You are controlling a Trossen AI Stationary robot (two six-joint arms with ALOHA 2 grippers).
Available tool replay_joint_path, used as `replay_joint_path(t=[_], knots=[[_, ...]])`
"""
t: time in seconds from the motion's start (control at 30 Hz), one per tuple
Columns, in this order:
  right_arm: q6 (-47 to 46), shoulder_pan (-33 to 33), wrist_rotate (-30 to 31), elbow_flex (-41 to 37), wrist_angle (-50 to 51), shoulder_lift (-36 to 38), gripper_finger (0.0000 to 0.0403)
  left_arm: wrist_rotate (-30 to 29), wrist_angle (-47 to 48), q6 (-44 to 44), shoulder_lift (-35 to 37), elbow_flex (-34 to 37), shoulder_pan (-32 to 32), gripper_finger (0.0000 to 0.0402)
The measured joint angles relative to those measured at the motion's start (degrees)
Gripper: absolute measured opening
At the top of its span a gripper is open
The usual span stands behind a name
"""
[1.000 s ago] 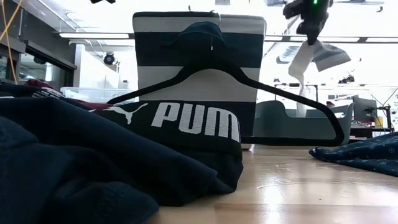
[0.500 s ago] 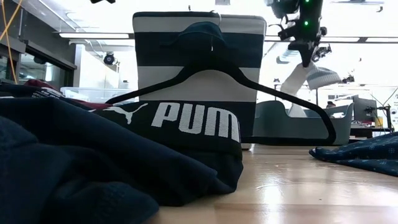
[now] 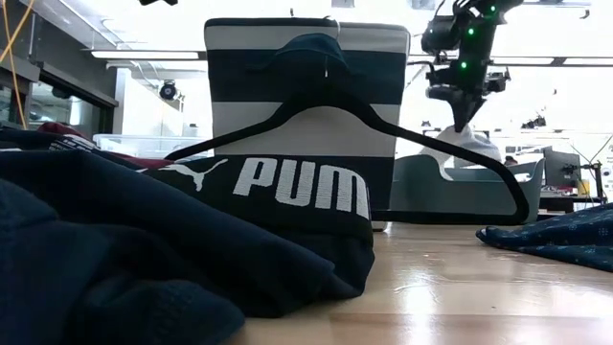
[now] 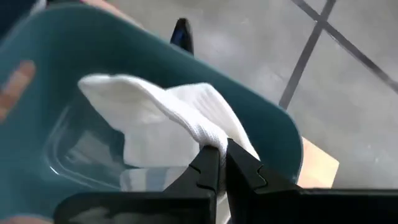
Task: Pick & Place Cloths
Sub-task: Put the right white sock into the green bin
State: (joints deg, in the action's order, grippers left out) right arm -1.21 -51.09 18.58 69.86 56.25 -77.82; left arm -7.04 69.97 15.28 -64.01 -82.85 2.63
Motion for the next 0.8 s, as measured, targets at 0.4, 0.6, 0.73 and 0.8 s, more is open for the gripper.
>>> replay_joint_path(t=[0.4, 0.6, 0.73, 0.8], knots=[[15.51, -2.6, -6.96, -8.9, -5.6, 0.02, 0.0004, 0.01, 0.0, 0.0, 0.0, 0.0, 0.0, 0.0005], [7.99, -2.6, -7.18, -10.57, -6.76, 0.02, 0.0004, -0.01, 0.0, 0.01, 0.0, 0.02, 0.0, 0.0005], [-0.03, -2.6, -7.18, -10.57, -7.23, 0.02, 0.0004, 0.0, 0.0, 0.01, 0.0, 0.01, 0.01, 0.0005], [-3.63, -2.69, -7.2, -10.57, -7.36, 0.02, 0.0004, 0.0, 0.0, 0.0, 0.0, 0.02, 0.01, 0.0005]])
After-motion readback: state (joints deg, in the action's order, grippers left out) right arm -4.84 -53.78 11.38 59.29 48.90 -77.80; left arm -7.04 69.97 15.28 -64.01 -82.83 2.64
